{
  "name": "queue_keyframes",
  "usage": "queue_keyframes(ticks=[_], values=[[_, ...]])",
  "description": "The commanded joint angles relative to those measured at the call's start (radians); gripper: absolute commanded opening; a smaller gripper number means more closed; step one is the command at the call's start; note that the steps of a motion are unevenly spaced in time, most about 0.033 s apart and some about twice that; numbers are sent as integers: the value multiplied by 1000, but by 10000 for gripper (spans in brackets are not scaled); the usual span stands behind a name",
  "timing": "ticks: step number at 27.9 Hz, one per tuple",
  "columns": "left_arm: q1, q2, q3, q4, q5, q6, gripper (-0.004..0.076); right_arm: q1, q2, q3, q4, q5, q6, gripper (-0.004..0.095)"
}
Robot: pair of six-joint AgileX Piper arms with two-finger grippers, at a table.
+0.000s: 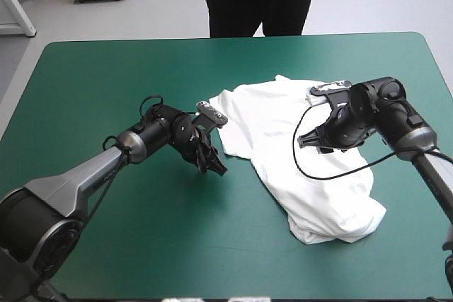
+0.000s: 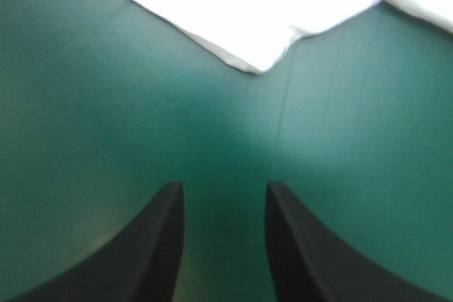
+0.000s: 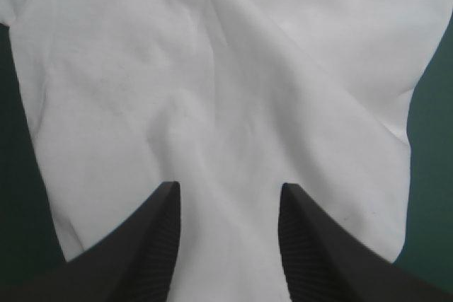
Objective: Fold the cloth
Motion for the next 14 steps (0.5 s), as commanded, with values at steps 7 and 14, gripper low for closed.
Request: queue_keyframes(ticks=[7, 14], values=[[37, -185, -24, 134, 146, -160, 276, 2, -31, -34, -1, -10, -11, 414], [136, -345, -24, 144, 279, -181, 276, 2, -31, -34, -1, 3, -9, 414]])
